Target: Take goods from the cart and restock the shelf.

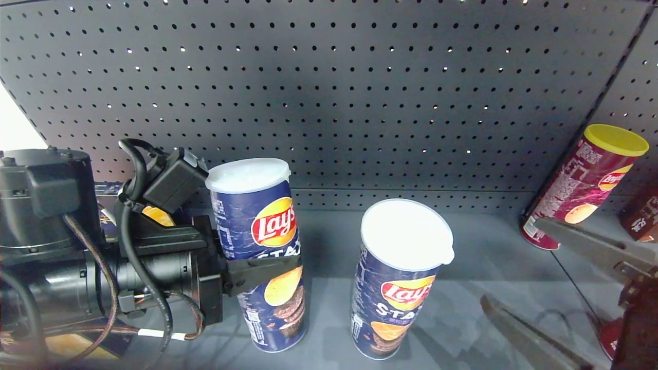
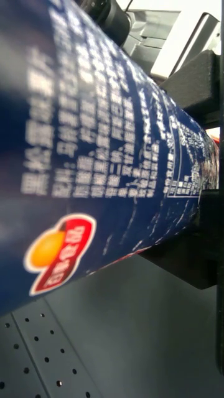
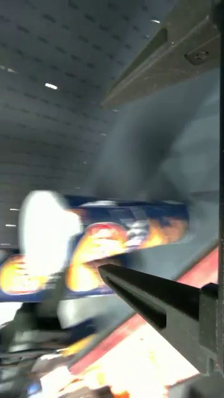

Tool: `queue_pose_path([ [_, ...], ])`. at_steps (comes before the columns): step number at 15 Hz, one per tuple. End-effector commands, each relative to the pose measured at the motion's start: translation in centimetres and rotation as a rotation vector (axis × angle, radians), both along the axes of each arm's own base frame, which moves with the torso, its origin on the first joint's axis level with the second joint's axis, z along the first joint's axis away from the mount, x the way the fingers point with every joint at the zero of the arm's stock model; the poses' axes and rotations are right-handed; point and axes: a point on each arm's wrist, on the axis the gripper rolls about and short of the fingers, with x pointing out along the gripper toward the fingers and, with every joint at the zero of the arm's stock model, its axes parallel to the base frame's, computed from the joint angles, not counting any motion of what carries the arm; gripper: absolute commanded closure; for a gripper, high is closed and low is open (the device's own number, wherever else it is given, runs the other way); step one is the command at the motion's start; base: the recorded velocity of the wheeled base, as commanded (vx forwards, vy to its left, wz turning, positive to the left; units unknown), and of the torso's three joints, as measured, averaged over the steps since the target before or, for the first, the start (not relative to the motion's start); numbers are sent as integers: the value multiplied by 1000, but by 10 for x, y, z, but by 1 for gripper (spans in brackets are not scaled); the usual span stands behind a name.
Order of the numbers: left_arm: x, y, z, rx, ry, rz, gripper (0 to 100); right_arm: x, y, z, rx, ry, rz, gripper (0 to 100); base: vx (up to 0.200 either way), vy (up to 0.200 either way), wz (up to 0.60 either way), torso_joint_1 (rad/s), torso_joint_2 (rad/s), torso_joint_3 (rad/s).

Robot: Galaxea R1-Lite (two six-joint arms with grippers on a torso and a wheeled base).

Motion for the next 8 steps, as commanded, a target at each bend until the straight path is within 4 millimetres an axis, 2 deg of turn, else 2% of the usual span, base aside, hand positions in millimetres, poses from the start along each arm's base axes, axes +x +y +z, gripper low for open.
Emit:
queue_pose_path([
  [1, -2, 1, -1, 0, 0, -1, 100, 2, 4, 16, 39, -30, -4, 0, 0, 0, 0, 0, 0, 0],
  [8, -8, 5, -4, 2, 4, 4, 100, 7, 15, 58, 19, -57, -14, 0, 0, 0, 0, 0, 0, 0],
])
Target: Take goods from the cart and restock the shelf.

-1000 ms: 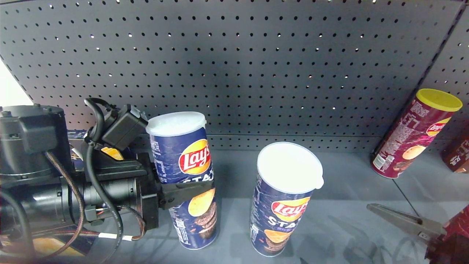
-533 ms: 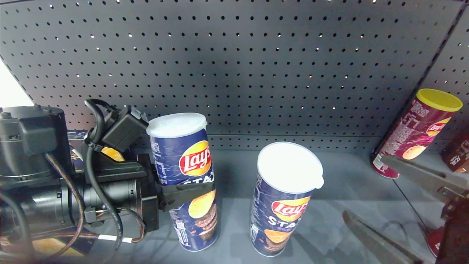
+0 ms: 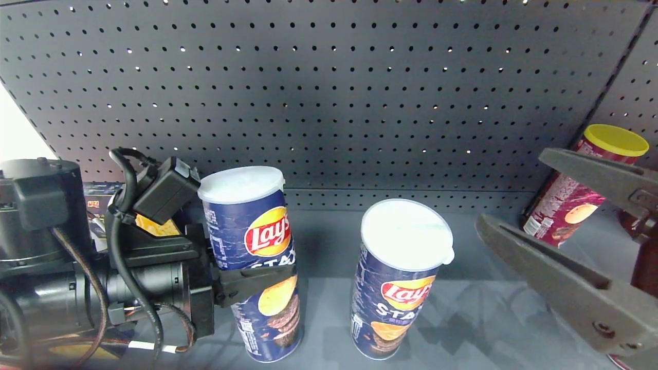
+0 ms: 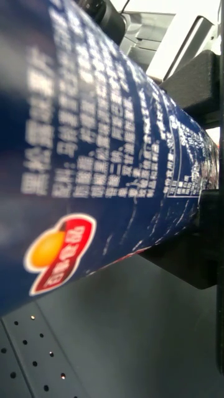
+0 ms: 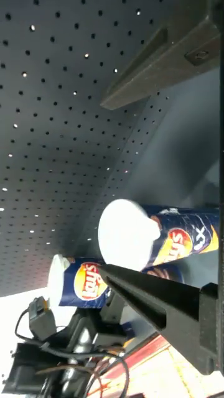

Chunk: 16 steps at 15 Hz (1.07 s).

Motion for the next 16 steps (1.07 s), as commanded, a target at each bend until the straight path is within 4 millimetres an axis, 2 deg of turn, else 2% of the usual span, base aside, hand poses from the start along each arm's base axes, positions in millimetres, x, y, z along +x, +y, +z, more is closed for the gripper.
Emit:
queue_pose_path([
  [1, -1, 1, 1, -3, -6, 0, 100, 1, 1, 14, 19, -11, -3, 0, 0, 0, 0, 0, 0, 0],
  [4, -1, 1, 1, -3, -6, 0, 100, 8, -4, 35, 7, -47, -38, 0, 0, 0, 0, 0, 0, 0],
  [7, -1, 0, 1, -3, -5, -3, 100, 5, -16, 46, -12, -56, -51, 0, 0, 0, 0, 0, 0, 0],
  [13, -1, 0, 2, -3, -9, -3, 100, -3, -52, 56, -31, -74, -143, 0, 0, 0, 0, 0, 0, 0],
  [16, -1, 0, 1, -3, -7, -5, 100, -9, -71, 54, -49, -65, -181, 0, 0, 0, 0, 0, 0, 0],
])
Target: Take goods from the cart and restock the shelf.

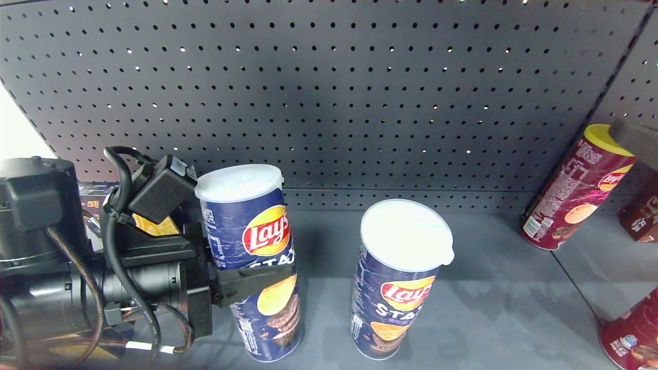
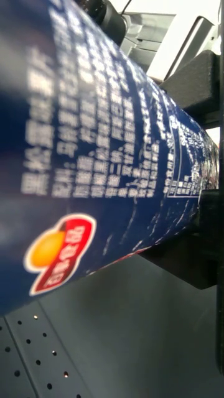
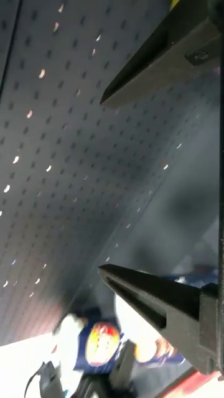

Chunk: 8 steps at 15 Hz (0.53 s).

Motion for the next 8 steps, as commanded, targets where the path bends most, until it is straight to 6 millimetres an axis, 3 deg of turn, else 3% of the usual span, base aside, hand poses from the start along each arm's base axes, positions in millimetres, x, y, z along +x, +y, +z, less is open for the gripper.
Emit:
queue_pose_path([
  [1, 0, 0, -1, 0, 2, -4, 100, -8, -18, 3, 23, -13, -28, 0, 0, 0, 0, 0, 0, 0],
  [8, 2, -2, 0, -1, 0, -13, 100, -15, -35, -15, 20, 15, -123, 0, 0, 0, 0, 0, 0, 0],
])
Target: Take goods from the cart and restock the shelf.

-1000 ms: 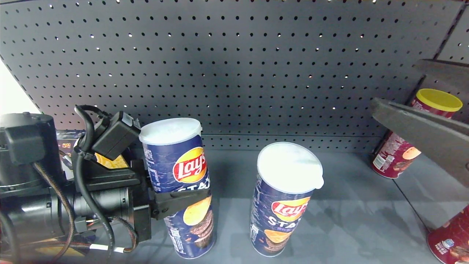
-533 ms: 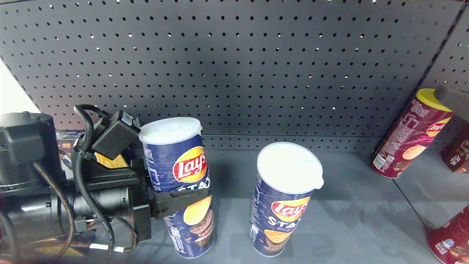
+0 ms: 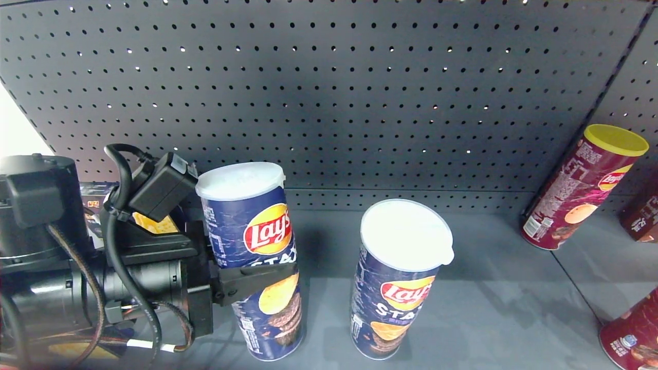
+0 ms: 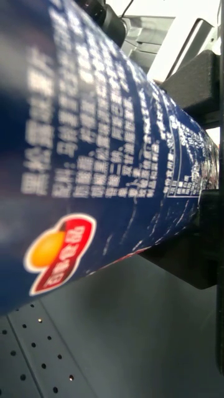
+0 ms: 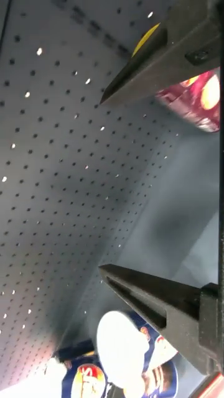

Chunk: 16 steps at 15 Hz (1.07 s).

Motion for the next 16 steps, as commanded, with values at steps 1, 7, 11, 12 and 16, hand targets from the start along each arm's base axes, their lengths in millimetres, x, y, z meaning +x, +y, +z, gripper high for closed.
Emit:
queue_pose_path([
  [1, 0, 0, -1, 3, 4, -1, 100, -4, -6, -5, 4, -1, -9, 0, 0, 0, 0, 0, 0, 0],
  [7, 8, -3, 5, -5, -10, 3, 100, -3, -6, -4, 4, -2, -10, 0, 0, 0, 0, 0, 0, 0],
  [11, 11, -5, 2, -1, -2, 3, 100, -1, -6, -8, -25, -3, -39, 0, 0, 0, 0, 0, 0, 0],
  [12, 11, -5, 2, 0, -2, 2, 100, 0, -4, -10, -36, 5, -38, 0, 0, 0, 0, 0, 0, 0],
  [16, 11, -5, 2, 1, 0, 2, 100, 4, 5, -27, -45, 57, 58, 0, 0, 0, 0, 0, 0, 0],
])
